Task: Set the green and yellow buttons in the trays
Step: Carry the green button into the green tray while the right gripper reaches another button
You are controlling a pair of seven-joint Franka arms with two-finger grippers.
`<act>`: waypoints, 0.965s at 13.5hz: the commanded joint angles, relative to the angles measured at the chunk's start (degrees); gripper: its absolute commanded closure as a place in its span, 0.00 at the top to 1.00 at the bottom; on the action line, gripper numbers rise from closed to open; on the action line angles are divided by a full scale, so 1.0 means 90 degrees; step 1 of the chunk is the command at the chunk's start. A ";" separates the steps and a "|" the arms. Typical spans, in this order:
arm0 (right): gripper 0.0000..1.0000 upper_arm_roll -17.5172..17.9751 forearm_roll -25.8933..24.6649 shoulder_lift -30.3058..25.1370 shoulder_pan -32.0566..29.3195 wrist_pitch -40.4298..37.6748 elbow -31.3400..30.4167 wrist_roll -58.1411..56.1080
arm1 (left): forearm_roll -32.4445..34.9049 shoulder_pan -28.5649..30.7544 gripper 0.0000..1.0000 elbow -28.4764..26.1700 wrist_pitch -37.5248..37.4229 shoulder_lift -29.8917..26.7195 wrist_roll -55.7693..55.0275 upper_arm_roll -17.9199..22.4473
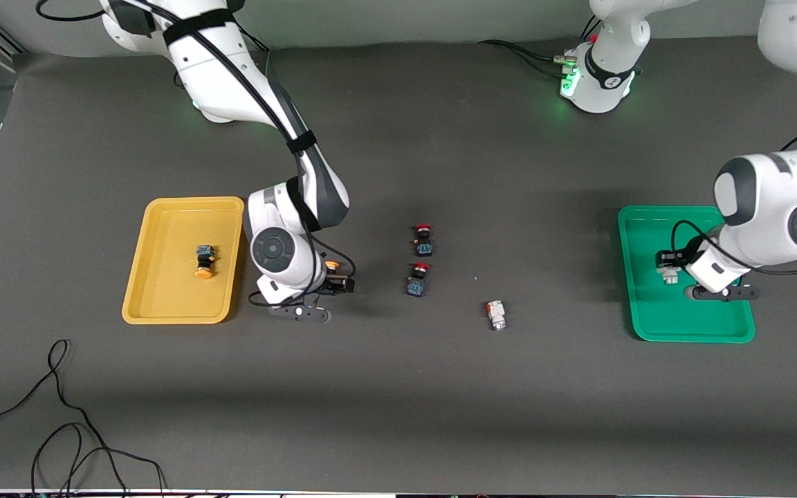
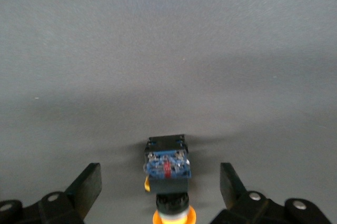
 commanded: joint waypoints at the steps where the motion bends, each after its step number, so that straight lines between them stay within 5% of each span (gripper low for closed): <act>1: 1.00 -0.0090 0.0138 0.0066 0.0152 0.0328 -0.0168 0.0096 | 0.0137 0.0039 0.06 -0.0004 0.0427 0.0303 -0.0084 0.0057; 2: 0.92 -0.0090 0.0138 0.0066 0.0171 0.0328 -0.0178 0.0096 | 0.0137 0.0029 0.25 -0.0004 0.0506 0.0343 -0.0094 0.0087; 3: 0.55 -0.0090 0.0148 0.0066 0.0171 0.0328 -0.0188 0.0096 | 0.0137 0.0029 0.50 -0.0004 0.0507 0.0333 -0.0094 0.0087; 4: 0.01 -0.0090 0.0148 0.0047 0.0161 0.0319 -0.0197 0.0105 | 0.0137 0.0029 0.92 0.0006 0.0507 0.0333 -0.0094 0.0097; 7: 0.00 -0.0100 0.0148 -0.0002 0.0171 0.0309 -0.0237 0.0105 | 0.0137 0.0029 0.99 0.0035 0.0322 0.0139 -0.0289 0.0087; 11: 0.00 -0.0177 0.0148 -0.0304 0.0161 0.0134 -0.0227 0.0135 | 0.0137 -0.0049 0.99 0.0229 -0.0964 -0.1069 -0.0299 0.0058; 13: 0.00 -0.0323 0.0070 -0.0868 0.0083 -0.0722 -0.0207 0.0028 | 0.0137 -0.0233 0.99 0.0512 -0.1619 -0.1491 -0.0328 0.0028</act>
